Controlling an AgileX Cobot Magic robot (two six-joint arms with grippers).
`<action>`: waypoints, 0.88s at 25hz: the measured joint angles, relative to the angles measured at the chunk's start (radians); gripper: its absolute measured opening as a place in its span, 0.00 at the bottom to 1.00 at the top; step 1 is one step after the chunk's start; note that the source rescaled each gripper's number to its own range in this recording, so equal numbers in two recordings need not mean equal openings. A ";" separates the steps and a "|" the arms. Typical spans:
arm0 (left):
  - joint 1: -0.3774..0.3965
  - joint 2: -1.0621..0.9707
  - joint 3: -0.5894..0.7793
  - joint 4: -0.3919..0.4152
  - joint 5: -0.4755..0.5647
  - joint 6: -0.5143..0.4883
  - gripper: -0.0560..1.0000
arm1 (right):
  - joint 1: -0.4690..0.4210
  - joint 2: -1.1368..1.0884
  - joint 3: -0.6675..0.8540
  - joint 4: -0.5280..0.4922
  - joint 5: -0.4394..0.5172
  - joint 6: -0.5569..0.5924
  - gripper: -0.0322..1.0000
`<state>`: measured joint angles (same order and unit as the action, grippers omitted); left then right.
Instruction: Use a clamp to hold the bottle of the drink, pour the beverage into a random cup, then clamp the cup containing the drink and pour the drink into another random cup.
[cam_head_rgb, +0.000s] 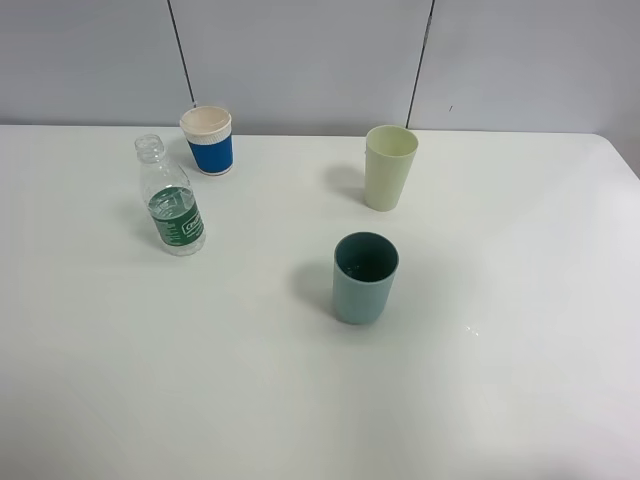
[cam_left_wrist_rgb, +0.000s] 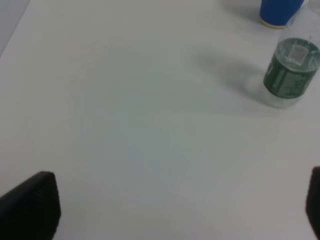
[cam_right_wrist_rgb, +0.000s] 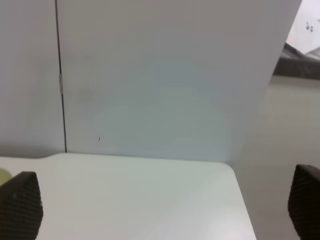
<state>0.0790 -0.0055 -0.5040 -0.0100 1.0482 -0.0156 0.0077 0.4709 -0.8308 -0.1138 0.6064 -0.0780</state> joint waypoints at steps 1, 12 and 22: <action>0.000 0.000 0.000 0.000 0.000 0.000 1.00 | 0.000 -0.037 0.015 0.000 0.020 0.000 1.00; 0.000 0.000 0.000 0.000 0.000 0.000 1.00 | 0.000 -0.473 0.169 -0.023 0.213 0.000 1.00; 0.000 0.000 0.000 0.000 0.000 0.000 1.00 | 0.000 -0.474 0.311 0.049 0.441 0.020 1.00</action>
<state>0.0790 -0.0055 -0.5040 -0.0100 1.0482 -0.0156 0.0077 -0.0033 -0.5193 -0.0644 1.0477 -0.0582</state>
